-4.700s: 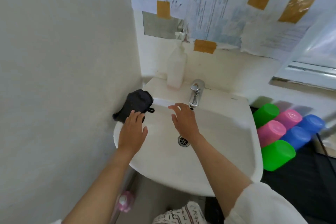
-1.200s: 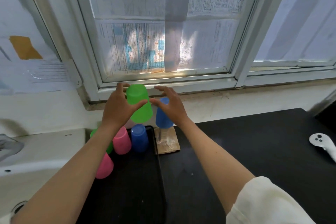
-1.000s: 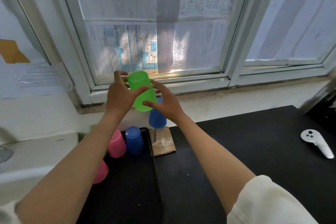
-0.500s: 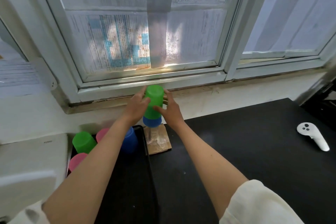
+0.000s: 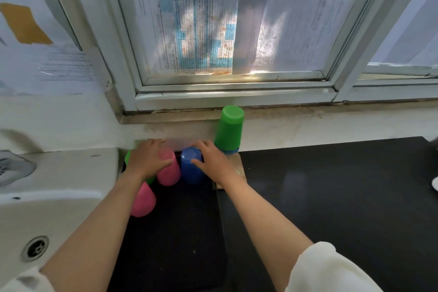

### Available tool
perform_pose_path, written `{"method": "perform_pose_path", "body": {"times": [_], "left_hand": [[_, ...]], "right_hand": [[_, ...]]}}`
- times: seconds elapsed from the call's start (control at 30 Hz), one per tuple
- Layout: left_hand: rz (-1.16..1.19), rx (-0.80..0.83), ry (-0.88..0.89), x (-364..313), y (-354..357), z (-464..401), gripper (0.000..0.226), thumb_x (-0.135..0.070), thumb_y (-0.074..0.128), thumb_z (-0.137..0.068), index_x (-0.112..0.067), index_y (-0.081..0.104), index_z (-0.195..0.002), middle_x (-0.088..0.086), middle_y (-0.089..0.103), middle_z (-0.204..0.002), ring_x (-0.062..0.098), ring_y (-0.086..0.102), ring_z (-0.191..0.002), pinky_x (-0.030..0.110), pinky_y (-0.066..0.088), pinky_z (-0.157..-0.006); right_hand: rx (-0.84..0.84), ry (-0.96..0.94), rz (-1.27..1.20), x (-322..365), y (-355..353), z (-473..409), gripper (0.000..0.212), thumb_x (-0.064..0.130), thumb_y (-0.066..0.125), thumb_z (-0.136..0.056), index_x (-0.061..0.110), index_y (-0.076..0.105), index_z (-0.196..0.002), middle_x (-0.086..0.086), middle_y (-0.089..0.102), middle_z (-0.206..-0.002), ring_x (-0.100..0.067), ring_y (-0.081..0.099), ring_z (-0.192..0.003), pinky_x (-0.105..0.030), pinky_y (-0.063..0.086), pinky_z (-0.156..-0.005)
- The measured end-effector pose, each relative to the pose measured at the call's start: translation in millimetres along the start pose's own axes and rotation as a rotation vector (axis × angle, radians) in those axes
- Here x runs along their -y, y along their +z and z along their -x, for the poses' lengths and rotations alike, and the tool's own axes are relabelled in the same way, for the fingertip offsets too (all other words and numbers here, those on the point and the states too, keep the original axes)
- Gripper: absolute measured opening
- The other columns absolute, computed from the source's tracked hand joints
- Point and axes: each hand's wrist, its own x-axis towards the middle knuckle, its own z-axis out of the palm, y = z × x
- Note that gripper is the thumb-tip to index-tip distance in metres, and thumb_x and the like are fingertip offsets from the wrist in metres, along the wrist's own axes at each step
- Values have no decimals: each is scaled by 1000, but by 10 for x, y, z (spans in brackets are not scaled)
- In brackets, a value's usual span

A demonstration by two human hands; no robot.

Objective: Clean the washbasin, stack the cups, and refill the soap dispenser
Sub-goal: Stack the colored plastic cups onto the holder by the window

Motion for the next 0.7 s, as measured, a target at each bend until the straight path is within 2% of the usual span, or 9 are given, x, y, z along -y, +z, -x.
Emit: {"method": "perform_pose_path", "body": {"times": [0.1,0.23,0.37,0.5,0.7], "left_hand": [[-68,74,-14,130,112,-53,80,-37,70,-75,-13,32,-142,14,36,-145,30,35,-132,37,34,-106],[-98,99,-25,193,249,-105,82,-35,70,-76,-17,26,-144,14,36,-146,30,36,-132,39,34,-106],[-11,1,-8,219,293,-122,72,-31,71,-73,-16,40,-135,13,49,-135,31,46,-123,42,37,-100],[158,-64,14,186,139,-97,72,-41,71,-61,-14,51,-125,12,56,-124,31,51,-114,42,40,-97],[309,-259,55,-97,-311,1,67,-31,76,-70,-6,45,-124,14,45,-124,28,49,-111,34,40,-88]], "right_hand": [[79,88,24,-11,191,-107,58,26,62,-87,17,35,-138,-13,42,-137,-32,45,-122,-43,43,-98],[78,137,23,-58,343,-186,58,27,62,-87,18,33,-137,-14,42,-136,-32,45,-121,-44,44,-95],[20,117,-55,-45,419,-224,52,25,62,-86,17,38,-132,-14,47,-129,-31,46,-118,-40,45,-92],[-160,43,-77,45,334,-231,53,30,65,-83,20,43,-131,-12,52,-121,-28,49,-113,-37,44,-92],[-435,-53,-100,329,-114,-191,56,38,70,-79,13,49,-125,-13,56,-113,-27,53,-103,-34,47,-85]]}}
